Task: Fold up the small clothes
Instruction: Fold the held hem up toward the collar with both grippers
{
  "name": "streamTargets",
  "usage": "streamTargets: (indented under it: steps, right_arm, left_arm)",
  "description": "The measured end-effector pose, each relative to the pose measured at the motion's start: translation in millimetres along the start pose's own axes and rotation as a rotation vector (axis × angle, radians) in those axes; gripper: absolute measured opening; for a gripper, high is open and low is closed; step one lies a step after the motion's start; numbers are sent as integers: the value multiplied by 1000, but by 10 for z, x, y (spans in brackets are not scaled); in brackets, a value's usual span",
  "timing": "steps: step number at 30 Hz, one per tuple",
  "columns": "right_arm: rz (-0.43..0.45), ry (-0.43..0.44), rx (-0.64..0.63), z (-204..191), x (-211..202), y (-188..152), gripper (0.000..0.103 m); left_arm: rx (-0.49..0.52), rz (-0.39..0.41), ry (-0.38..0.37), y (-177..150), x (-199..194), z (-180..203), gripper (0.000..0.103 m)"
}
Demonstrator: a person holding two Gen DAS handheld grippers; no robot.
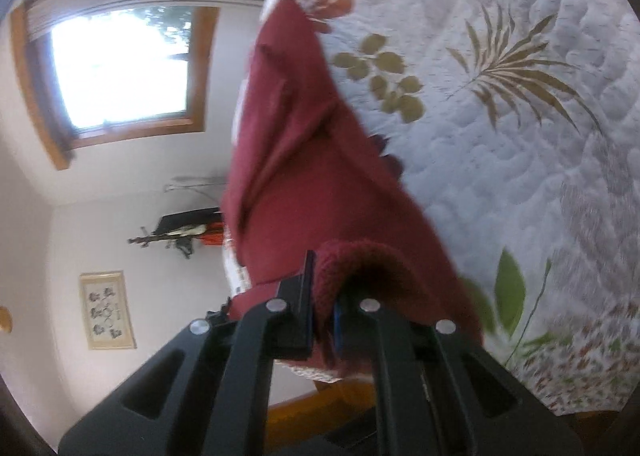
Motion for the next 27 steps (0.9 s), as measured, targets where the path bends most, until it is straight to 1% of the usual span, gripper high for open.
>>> streamTargets:
  steps: [1,3,4,5,6,8,9,10,11,12,13,14,15,18,20,22,25,27]
  right_arm:
    - [-9,-12,10,34,45,35,6]
    - [-36,-26,27,53,112,97,14]
    - [-46,-28,33,39,136,127,19]
    - [-56,-20,24,-14,152,165,29]
    - [-58,-14,15,-59,160,198,33]
    - [-63,12,10,-162,149,259,43]
    - [-68,25,13,-213,150,300,45]
    - [-71,23,3,-265,145,332,45]
    - [-73,21,-6,-312,149,366,45]
    - [-79,28,-11,-367,157,403,50]
    - [-86,41,-7,-409,164,430,54]
    - [-94,61,10,-431,173,448,65]
    - [-98,69,21,-445,168,445,66]
    - [-94,101,77,-413,189,506,66]
    - [-78,94,93,-389,194,544,66]
    - [-61,98,111,-339,189,551,66]
    - [-33,155,172,-213,159,551,66]
    - [-19,154,176,-161,131,549,66]
  left_arm:
    - [-8,0,12,10,41,-40,10]
    - [-40,4,39,56,76,-130,16]
    - [-57,0,37,61,79,-160,26]
    - [-71,-3,30,67,86,-171,38]
    - [-73,0,20,67,85,-155,43]
    - [-57,-4,-3,79,63,-84,59]
    - [-43,-14,-19,85,65,-11,63]
    - [-33,-18,-20,91,72,25,66]
    - [-21,-23,-17,113,77,59,66]
    - [-10,-29,-17,131,91,108,66]
    - [-9,-31,-23,161,110,135,69]
    - [-16,-32,-30,187,143,162,71]
    - [-27,-33,-36,193,139,158,74]
    - [-83,-19,-79,218,180,159,79]
    - [-114,36,-102,257,145,150,81]
    - [-127,59,-122,333,92,112,81]
    - [-136,66,-129,367,76,90,81]
    - [-120,64,-114,367,79,97,82]
Point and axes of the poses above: each gripper's, at about its wrist camera, not at the fingertips, and x roughly the way its jaws point, z to its right, y to its top, the point moved 3 cm from there along x, roughly the way its jaws point, and after that the axes turned 3 degrees about y, right-handed, at the moved point
